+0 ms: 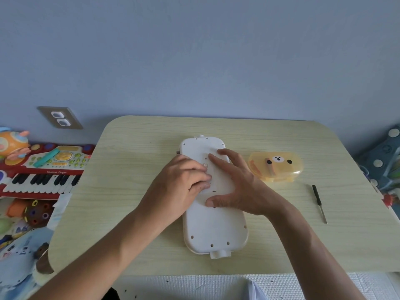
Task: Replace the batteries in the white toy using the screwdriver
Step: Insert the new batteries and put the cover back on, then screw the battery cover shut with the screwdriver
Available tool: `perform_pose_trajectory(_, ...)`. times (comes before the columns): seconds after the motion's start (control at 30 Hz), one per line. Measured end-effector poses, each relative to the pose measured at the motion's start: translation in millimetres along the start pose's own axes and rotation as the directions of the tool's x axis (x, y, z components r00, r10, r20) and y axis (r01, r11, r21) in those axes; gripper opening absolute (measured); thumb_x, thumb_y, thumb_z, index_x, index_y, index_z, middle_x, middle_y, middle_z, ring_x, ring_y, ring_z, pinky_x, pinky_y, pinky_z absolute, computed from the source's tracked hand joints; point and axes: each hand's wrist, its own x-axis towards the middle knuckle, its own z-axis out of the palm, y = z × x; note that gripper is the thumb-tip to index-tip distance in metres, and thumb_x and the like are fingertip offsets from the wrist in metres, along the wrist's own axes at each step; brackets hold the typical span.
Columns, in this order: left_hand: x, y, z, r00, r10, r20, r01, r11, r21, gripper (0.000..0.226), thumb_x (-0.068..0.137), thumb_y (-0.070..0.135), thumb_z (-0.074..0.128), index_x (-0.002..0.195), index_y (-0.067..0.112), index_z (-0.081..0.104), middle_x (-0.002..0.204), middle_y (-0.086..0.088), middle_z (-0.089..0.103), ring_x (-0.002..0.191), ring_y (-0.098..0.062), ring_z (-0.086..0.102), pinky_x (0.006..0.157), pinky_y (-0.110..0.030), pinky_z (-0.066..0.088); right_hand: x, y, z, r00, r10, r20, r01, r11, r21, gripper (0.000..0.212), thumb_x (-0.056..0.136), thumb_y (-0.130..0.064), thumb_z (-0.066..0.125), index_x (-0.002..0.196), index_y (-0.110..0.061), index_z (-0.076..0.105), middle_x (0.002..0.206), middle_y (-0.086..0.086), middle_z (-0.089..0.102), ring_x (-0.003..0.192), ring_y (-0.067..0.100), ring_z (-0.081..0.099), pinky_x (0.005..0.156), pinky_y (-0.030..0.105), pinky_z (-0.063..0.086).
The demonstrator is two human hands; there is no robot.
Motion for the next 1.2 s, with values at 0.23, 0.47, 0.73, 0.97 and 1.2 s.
perform_pose_trajectory(0.23,-5,-3,-3,1.000,-0.002,-0.004,0.003,1.000,0.021,0.031,0.085,0.040,0.068,0.104,0.019,0.080,0.107,0.008,0.072,0.107,-0.014,0.060,0.097,-0.029,0.048,-1,-2,0,1.000,0.002,-0.009,-0.002,1.000,-0.014,0.117,0.056,-0.064,0.082,0.156,-0.034,0.029,0.152,-0.029,0.012,0.131,-0.006,0.028,0.101,0.019,0.035)
perform_pose_trajectory(0.47,2,-11,-4,0.954,-0.261,0.146,0.278,0.954,-0.116,0.086,0.074,0.061,0.069,0.148,0.023,0.044,0.156,0.021,0.031,0.149,0.004,0.013,0.117,-0.015,0.011,-20,-5,-7,0.990,-0.005,-0.140,-0.006,0.997,-0.079,0.099,0.069,-0.058,0.080,0.154,-0.031,0.037,0.160,-0.022,0.025,0.148,-0.005,0.020,0.123,0.022,0.011)
perform_pose_trajectory(0.73,2,-12,1,0.940,-0.227,0.256,0.266,0.955,-0.130,0.113,0.060,0.077,0.065,0.154,0.028,0.026,0.158,0.027,0.013,0.148,0.010,-0.005,0.116,-0.020,0.006,-89,20,-76,0.616,0.247,-0.748,-0.132,0.969,0.210,0.011,0.089,-0.017,0.073,0.090,-0.027,0.078,0.083,-0.009,0.077,0.077,0.004,0.071,0.075,0.028,0.059)
perform_pose_trajectory(0.97,5,-9,7,0.955,-0.197,0.223,0.234,0.960,-0.156,0.116,0.057,0.082,0.055,0.154,0.025,0.029,0.155,0.028,0.015,0.142,0.018,-0.004,0.116,-0.020,0.007,-109,73,-65,0.463,0.510,-0.725,-0.616,0.773,0.150,0.037,0.079,-0.036,0.079,0.111,-0.018,0.077,0.101,0.002,0.073,0.091,0.020,0.068,0.081,0.030,0.052)
perform_pose_trajectory(1.2,4,-9,8,0.952,-0.186,0.245,0.229,0.959,-0.164,0.114,0.060,0.079,0.054,0.155,0.022,0.026,0.159,0.025,0.013,0.149,0.008,-0.005,0.117,-0.021,0.006,-101,80,-58,0.450,0.392,-0.802,-0.638,0.770,0.019,0.019,0.086,-0.024,0.074,0.099,-0.014,0.081,0.094,0.006,0.073,0.079,0.016,0.057,0.063,0.018,0.037)
